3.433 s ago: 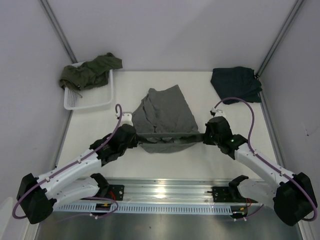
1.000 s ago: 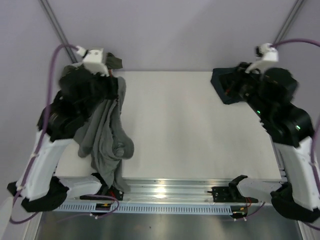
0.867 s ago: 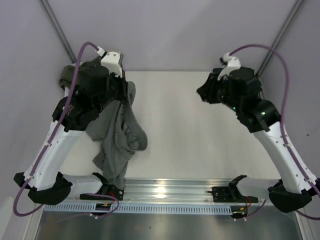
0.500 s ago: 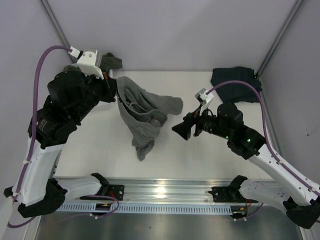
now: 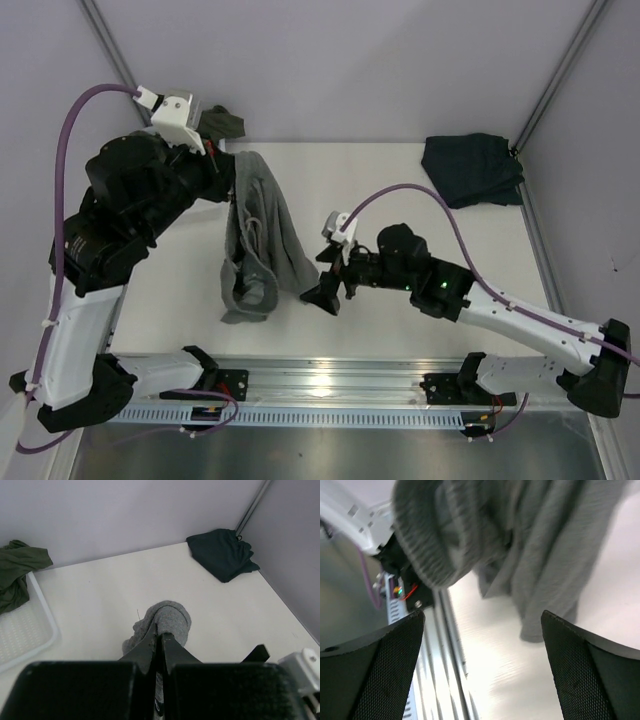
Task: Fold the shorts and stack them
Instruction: Flatten the shorts out
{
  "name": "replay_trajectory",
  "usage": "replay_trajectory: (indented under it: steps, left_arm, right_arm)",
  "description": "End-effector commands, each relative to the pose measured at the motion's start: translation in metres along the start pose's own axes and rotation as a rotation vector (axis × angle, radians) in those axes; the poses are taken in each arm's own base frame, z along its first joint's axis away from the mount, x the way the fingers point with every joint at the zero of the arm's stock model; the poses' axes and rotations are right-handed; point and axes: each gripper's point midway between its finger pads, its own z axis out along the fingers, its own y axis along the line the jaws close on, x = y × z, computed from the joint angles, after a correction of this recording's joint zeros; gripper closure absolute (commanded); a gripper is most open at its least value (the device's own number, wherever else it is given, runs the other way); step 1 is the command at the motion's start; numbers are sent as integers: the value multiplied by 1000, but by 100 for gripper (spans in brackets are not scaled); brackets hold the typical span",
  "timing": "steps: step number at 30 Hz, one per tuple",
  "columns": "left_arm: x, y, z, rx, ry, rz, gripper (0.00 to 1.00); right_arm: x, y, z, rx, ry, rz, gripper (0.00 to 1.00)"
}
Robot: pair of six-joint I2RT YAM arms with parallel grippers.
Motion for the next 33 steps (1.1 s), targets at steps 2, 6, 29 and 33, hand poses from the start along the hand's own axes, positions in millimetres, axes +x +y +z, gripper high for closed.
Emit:
replay_trajectory:
  steps: [2,6,29,33]
  left_arm:
    - [-34,-4,-17,30,-112,-19,100]
    - [-35,-4,-20,31,-114,-26,100]
    - [-43,-7,-20,42,-123,-22,100]
    - [-44,-9,-19,49,-122,-22,100]
  right_arm:
    - [-21,36,22,-57,-113,-51,0]
    - [-24,51,40,-57,-154,-26,1]
    - [-38,22,62,203,-194,-29,16]
    - [-44,25,46,174,-190,-49,3]
